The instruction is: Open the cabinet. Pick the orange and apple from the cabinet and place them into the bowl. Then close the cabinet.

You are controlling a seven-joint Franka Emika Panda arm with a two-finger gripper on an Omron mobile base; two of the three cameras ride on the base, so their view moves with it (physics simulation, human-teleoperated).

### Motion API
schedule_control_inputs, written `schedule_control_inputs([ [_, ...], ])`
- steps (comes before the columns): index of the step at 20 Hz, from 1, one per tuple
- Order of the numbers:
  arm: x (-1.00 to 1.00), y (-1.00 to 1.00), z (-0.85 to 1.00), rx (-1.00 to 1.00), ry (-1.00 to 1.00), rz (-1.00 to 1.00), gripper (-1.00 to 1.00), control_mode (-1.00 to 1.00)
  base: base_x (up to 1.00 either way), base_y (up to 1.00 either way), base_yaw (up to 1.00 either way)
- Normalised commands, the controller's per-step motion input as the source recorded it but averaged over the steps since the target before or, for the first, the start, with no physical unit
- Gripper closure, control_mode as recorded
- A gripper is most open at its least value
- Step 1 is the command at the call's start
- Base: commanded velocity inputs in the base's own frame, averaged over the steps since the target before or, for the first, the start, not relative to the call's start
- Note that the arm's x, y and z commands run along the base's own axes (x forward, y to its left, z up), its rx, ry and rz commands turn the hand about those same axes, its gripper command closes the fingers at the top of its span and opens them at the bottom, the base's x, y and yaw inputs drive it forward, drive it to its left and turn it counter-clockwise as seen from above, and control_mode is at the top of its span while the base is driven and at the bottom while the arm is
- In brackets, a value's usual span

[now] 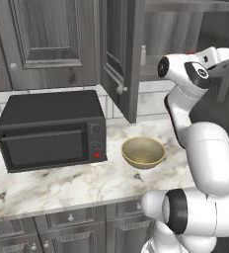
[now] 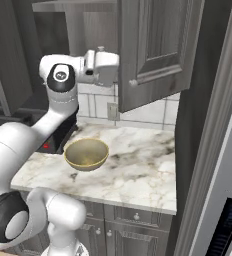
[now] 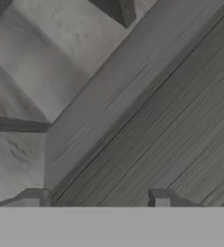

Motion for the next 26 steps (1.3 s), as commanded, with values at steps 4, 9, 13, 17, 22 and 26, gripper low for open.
schedule_control_inputs([
  [4,-0.49,-1.00,0.00,0.23,-0.04,-0.18,-1.00,-1.00,0.00,0.00,0.00],
  [9,-0.47,-1.00,0.00,0.23,-0.09,-0.15,-1.00,-1.00,0.00,0.00,0.00],
  [13,-0.04,-0.41,-0.02,0.06,-0.05,0.00,-1.00,-1.00,0.00,0.00,0.00],
  [17,-0.63,0.56,-0.07,-0.04,-0.08,0.10,-1.00,-1.00,0.00,0.00,0.00],
  [22,-0.63,0.96,-0.01,-0.04,-0.04,0.28,-1.00,-1.00,0.00,0.00,0.00],
  [26,-0.09,0.16,0.00,0.14,0.00,0.41,-1.00,-1.00,0.00,0.00,0.00],
])
